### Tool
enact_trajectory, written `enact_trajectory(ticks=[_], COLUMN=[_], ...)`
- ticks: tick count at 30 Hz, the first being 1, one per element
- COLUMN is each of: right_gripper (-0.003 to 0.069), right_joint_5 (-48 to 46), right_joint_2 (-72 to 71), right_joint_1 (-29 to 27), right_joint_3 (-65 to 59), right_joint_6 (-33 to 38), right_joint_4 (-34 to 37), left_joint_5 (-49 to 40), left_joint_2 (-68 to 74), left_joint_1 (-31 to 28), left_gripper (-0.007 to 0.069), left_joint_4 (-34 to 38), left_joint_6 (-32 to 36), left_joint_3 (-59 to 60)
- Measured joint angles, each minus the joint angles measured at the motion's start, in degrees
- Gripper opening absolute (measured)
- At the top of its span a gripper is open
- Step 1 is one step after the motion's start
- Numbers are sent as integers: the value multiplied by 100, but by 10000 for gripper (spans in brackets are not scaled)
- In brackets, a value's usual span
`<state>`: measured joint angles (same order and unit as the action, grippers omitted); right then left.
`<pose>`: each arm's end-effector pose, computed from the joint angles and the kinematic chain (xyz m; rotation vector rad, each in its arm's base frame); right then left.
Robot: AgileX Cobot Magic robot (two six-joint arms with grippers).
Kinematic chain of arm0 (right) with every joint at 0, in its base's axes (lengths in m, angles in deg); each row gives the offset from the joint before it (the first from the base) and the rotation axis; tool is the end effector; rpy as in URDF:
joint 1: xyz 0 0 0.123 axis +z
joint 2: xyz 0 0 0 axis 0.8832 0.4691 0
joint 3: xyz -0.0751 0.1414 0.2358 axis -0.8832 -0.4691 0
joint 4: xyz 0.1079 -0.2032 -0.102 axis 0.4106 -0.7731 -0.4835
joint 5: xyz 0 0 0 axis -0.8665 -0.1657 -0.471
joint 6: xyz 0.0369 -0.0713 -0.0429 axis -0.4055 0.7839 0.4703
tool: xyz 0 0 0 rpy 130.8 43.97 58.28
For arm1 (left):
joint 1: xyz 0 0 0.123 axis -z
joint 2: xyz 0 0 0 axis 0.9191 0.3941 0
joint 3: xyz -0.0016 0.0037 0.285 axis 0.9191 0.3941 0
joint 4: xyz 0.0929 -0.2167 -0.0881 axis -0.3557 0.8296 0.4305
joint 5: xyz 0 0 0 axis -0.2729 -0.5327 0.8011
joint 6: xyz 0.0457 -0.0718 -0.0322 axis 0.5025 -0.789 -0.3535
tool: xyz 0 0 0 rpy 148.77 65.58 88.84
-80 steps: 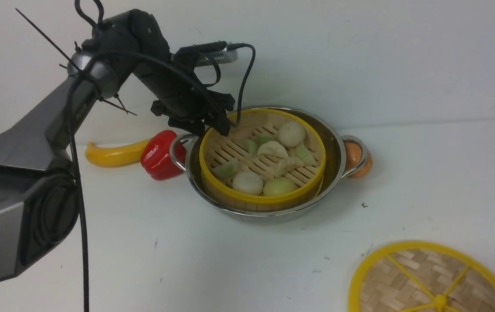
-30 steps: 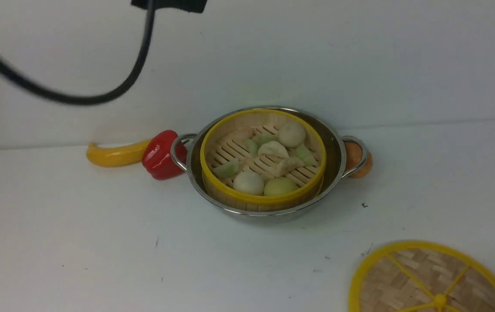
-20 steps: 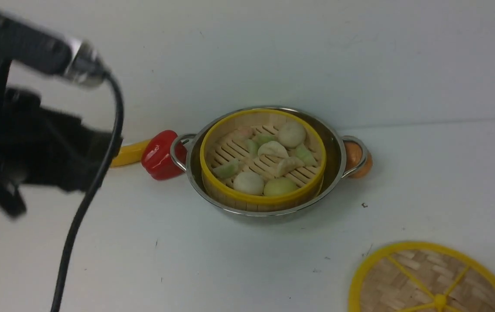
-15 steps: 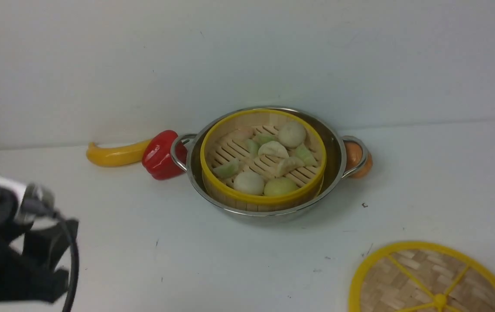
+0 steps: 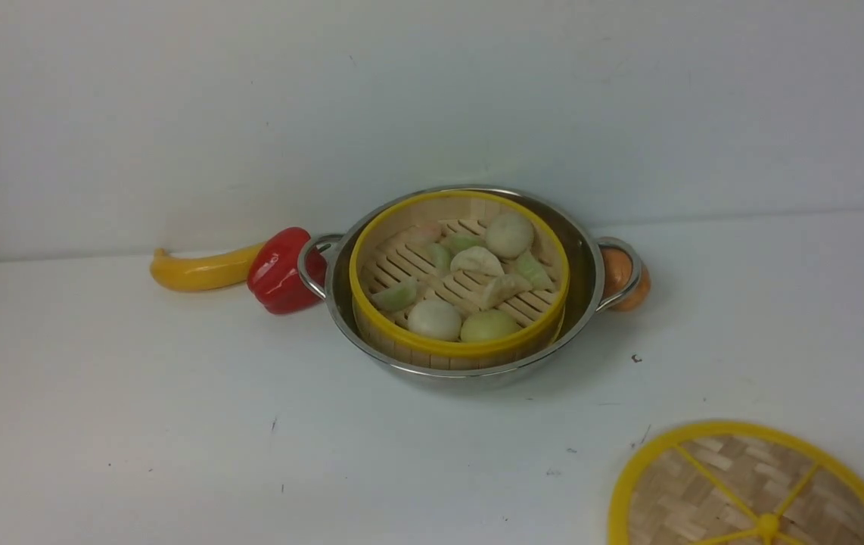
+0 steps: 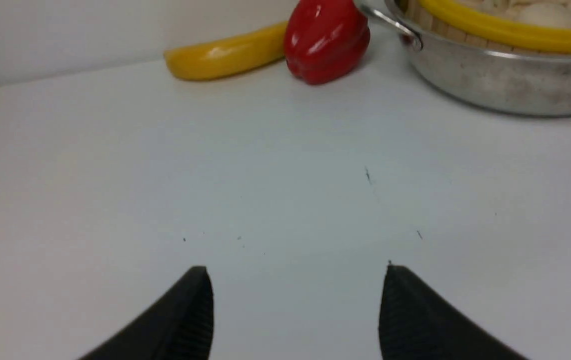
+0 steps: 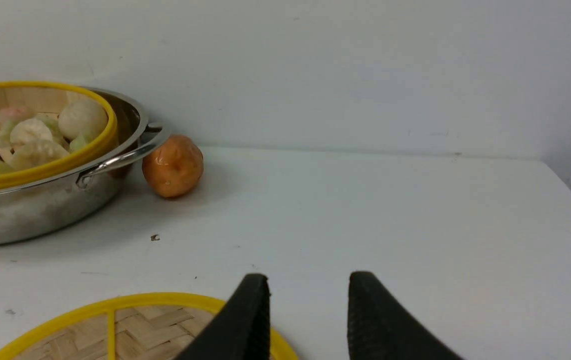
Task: Place the steamer in the pot on the white table, and put the lid on the steamer.
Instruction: 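Move the gripper down to the bamboo steamer lid and grasp its center knob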
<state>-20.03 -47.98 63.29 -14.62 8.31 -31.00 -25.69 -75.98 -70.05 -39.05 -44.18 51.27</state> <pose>0.0539 0.0019 0.1802 -0.0418 1.8243 0.0115 0.0612 -0.0065 0.1826 0.1088 1.8352 0.0037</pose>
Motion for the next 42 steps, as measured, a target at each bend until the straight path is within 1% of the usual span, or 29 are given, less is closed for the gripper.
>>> enact_trajectory(ticks=[3, 15, 17, 20, 21, 22, 24, 25, 26, 29, 35, 42], right_gripper=[243, 243, 243, 243, 243, 243, 243, 243, 243, 243, 243, 243], right_joint_5=[0, 0, 0, 0, 0, 0, 0, 0, 0, 0, 0, 0], right_joint_2=[0, 0, 0, 0, 0, 0, 0, 0, 0, 0, 0, 0], right_joint_1=[0, 0, 0, 0, 0, 0, 0, 0, 0, 0, 0, 0], right_joint_3=[0, 0, 0, 0, 0, 0, 0, 0, 0, 0, 0, 0], right_joint_6=[0, -6, -16, -16, -16, -16, -16, -16, -16, -16, -16, -16], right_joint_4=[0, 0, 0, 0, 0, 0, 0, 0, 0, 0, 0, 0], left_joint_5=[-135, -245, -245, -247, -247, -254, -267, -272, -273, -277, -291, -291], left_joint_2=[-248, -275, -275, -305, -314, -373, -459, -477, -513, -525, -525, -525], left_joint_1=[0, 0, 0, 0, 0, 0, 0, 0, 0, 0, 0, 0], left_gripper=[416, 416, 416, 416, 416, 416, 416, 416, 416, 416, 416, 416], left_joint_4=[0, 17, -106, -641, -682, -1010, -1364, -1439, -1669, -1957, -1989, -1972], left_joint_6=[0, -76, -254, -750, -790, -1124, -1505, -1587, -1886, -2260, -2455, -2480], left_joint_3=[0, 0, 0, 0, 0, 0, 0, 0, 0, 0, 0, 0])
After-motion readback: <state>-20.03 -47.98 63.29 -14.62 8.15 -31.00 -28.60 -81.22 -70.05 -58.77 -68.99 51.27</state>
